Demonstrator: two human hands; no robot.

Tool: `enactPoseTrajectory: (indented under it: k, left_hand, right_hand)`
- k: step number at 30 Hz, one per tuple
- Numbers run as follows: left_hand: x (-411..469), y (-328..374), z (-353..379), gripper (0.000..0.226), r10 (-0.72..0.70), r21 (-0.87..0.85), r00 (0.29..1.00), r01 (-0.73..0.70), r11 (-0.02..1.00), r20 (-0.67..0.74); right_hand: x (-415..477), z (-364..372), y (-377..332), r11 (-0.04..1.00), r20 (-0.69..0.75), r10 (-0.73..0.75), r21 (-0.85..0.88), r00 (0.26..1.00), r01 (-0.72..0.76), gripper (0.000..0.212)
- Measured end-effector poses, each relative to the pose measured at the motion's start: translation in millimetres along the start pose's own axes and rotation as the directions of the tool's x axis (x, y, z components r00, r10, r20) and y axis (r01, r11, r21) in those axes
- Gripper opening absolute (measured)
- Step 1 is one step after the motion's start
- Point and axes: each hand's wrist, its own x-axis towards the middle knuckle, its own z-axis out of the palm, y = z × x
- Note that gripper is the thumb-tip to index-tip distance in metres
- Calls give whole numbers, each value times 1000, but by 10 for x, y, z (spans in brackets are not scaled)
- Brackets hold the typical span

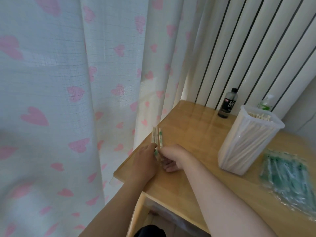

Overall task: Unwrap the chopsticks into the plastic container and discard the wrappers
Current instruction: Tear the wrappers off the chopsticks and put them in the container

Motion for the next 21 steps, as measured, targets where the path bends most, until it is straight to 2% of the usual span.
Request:
enactPoseTrajectory:
  k: [4, 6, 9, 12, 14, 16, 17, 20, 21]
  left_hand:
    - [-8, 3, -3, 36, 2, -2, 1000, -2, 1000, -26]
    - [-5, 8, 0, 40, 1, 43, 1000, -1, 999, -10]
    - [-19, 112, 14, 52, 20, 165, 1000, -19, 986, -4]
    - [28, 377, 21, 56, 218, 225, 976, -209, 952, -16]
    - [101, 576, 63, 47, 390, 233, 919, -369, 900, -52]
    - [131, 805, 109, 33, 477, 201, 879, -465, 862, -12]
    - [130, 927, 133, 29, 486, 164, 873, -483, 860, 21]
    - [64, 1282, 244, 26, 441, -12, 890, -443, 897, 118]
    - [49, 1397, 286, 27, 434, -55, 891, -431, 901, 136]
  right_hand:
    - [-37, -206, 113, 964, -3, -87, 251, 996, 85, 9]
    - [-141, -360, 165, 936, -9, -133, 326, 991, 128, 9]
    - [-395, -681, 252, 877, 70, -186, 462, 980, 133, 14]
    - [-655, -1069, 381, 825, 189, -246, 556, 951, 103, 19]
    - [-824, -1295, 476, 765, 240, -290, 640, 926, 74, 15]
    - [-959, -1477, 568, 651, 206, -335, 756, 919, 68, 10]
    - [-1012, -1558, 623, 565, 159, -361, 821, 919, 80, 16]
    - [-1113, -1794, 826, 269, -31, -456, 948, 890, 171, 38]
    - [-1137, -1859, 897, 226, -81, -480, 951, 873, 212, 39]
